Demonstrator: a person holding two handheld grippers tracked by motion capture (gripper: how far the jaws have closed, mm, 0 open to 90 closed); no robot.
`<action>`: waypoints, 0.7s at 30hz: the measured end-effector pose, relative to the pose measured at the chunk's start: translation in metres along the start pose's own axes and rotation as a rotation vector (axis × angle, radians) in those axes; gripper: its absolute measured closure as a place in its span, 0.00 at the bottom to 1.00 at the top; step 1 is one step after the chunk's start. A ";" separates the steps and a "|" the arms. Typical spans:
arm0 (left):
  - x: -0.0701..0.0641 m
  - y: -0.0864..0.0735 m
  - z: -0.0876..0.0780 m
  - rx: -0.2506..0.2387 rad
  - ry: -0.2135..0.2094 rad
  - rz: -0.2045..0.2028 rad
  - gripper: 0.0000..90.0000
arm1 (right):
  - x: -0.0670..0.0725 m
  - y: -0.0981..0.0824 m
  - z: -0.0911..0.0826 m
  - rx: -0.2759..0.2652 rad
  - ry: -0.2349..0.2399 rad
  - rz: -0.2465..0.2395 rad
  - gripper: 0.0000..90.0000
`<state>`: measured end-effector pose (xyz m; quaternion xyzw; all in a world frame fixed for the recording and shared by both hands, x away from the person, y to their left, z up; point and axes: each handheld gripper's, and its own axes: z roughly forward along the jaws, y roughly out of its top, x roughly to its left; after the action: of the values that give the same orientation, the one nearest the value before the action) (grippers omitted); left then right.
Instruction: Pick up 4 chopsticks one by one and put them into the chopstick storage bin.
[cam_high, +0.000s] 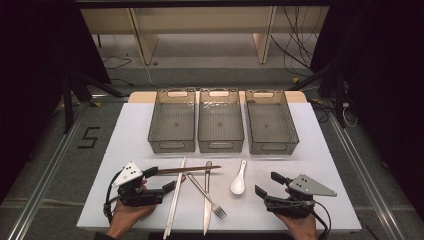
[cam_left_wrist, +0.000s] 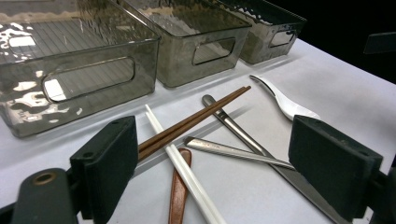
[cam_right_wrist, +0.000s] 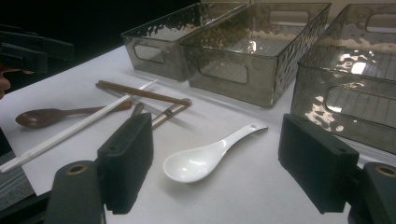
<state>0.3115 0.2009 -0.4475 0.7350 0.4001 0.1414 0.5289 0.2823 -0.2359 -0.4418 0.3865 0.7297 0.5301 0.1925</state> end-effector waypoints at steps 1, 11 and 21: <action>0.000 0.000 0.000 0.002 0.000 0.000 0.17 | 0.000 0.000 0.000 0.000 0.000 -0.001 0.30; 0.007 0.007 0.003 0.036 0.008 0.007 0.17 | 0.001 0.000 0.000 0.003 0.004 -0.002 0.31; 0.026 0.028 0.013 0.185 0.041 0.060 0.18 | 0.002 0.000 0.001 0.020 0.010 -0.002 0.31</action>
<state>0.3488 0.2081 -0.4330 0.7892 0.3999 0.1346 0.4463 0.2824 -0.2339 -0.4418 0.3852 0.7361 0.5246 0.1857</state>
